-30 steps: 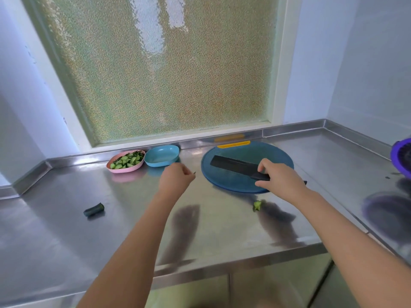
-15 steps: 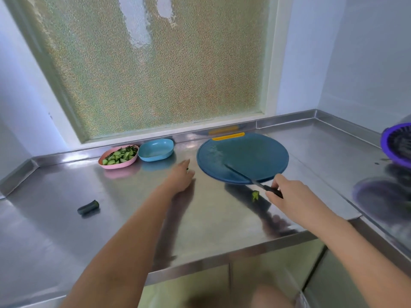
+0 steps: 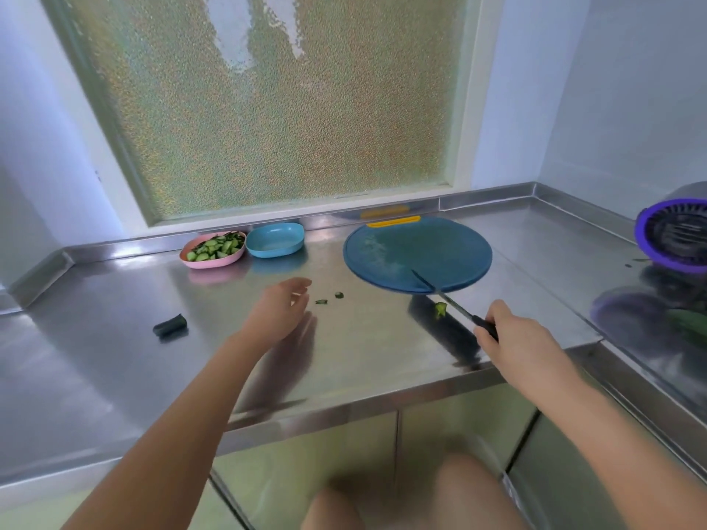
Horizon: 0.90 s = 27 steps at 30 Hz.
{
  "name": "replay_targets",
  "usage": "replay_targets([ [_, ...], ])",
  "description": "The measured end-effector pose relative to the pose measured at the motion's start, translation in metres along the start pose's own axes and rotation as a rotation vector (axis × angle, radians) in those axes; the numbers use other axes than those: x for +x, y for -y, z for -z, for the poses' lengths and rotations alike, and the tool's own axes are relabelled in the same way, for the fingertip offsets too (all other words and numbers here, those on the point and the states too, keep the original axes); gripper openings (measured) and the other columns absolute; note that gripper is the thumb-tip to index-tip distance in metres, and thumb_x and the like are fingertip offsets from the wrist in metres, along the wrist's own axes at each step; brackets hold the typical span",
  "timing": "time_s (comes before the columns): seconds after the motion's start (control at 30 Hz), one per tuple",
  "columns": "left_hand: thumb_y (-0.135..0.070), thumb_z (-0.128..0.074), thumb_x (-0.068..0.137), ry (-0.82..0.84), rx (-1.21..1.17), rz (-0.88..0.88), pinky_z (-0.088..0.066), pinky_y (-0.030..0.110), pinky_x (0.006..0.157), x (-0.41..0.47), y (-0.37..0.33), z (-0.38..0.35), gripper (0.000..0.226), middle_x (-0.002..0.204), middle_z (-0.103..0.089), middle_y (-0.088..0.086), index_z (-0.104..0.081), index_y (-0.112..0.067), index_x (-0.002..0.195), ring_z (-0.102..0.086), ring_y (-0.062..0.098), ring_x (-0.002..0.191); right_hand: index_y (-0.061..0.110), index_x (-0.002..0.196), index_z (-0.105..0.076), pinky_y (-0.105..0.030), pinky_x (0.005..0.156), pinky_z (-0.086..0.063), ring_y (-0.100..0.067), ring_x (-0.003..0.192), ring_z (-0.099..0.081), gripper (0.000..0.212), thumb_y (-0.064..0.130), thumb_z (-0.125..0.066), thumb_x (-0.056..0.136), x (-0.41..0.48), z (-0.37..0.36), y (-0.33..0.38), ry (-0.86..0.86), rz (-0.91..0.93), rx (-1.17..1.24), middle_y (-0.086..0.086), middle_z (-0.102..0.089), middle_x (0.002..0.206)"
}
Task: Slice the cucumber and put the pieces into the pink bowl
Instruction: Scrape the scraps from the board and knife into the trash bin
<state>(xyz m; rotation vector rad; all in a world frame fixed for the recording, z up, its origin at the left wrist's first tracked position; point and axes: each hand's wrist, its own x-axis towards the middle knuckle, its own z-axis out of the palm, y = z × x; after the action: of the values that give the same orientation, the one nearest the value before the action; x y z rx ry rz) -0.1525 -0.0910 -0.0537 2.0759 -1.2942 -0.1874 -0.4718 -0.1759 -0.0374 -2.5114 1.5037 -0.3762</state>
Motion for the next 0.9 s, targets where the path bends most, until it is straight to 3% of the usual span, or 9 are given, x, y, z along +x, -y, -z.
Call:
replay_targets([
  [0.23,-0.011,-0.049,0.093,0.01,0.138,0.043,-0.037,0.026,0.096,-0.054,0.029,0.023,0.031,0.123,-0.061,0.011,-0.06,-0.008,0.123,-0.055,0.027,0.113,0.01,0.097,-0.04,-0.04,0.064,-0.046,-0.031,0.073,-0.053,0.02,0.029,-0.041,0.1,-0.016,-0.004,0.013,-0.007,0.004,0.028,-0.005,-0.051,0.072],
  [0.5,-0.01,-0.046,0.095,-0.006,0.171,0.025,-0.034,0.022,0.096,-0.081,0.031,0.026,0.032,0.128,-0.058,0.008,-0.058,-0.011,0.125,-0.053,0.024,0.115,0.012,0.096,-0.04,-0.04,0.062,-0.047,-0.027,0.073,-0.056,0.018,0.03,-0.042,0.1,-0.022,-0.015,0.043,-0.013,0.084,0.106,-0.005,-0.056,0.077],
  [0.73,-0.01,-0.047,0.094,-0.048,0.186,0.007,-0.035,0.021,0.093,-0.1,0.031,0.028,0.032,0.126,-0.06,0.006,-0.059,-0.012,0.124,-0.054,0.023,0.115,0.012,0.095,-0.032,-0.036,0.062,-0.039,-0.028,0.073,-0.048,0.017,0.027,-0.036,0.101,-0.018,-0.017,0.046,-0.012,0.002,0.0,-0.007,-0.052,0.08],
  [0.9,-0.01,-0.052,0.091,-0.075,0.177,-0.006,-0.035,0.017,0.087,-0.115,0.036,0.027,0.031,0.121,-0.063,0.003,-0.061,-0.013,0.121,-0.058,0.023,0.109,0.013,0.095,-0.031,-0.035,0.065,-0.036,-0.026,0.076,-0.044,0.014,0.025,-0.034,0.103,-0.022,-0.025,0.071,0.004,-0.028,0.026,-0.014,-0.061,0.098],
])
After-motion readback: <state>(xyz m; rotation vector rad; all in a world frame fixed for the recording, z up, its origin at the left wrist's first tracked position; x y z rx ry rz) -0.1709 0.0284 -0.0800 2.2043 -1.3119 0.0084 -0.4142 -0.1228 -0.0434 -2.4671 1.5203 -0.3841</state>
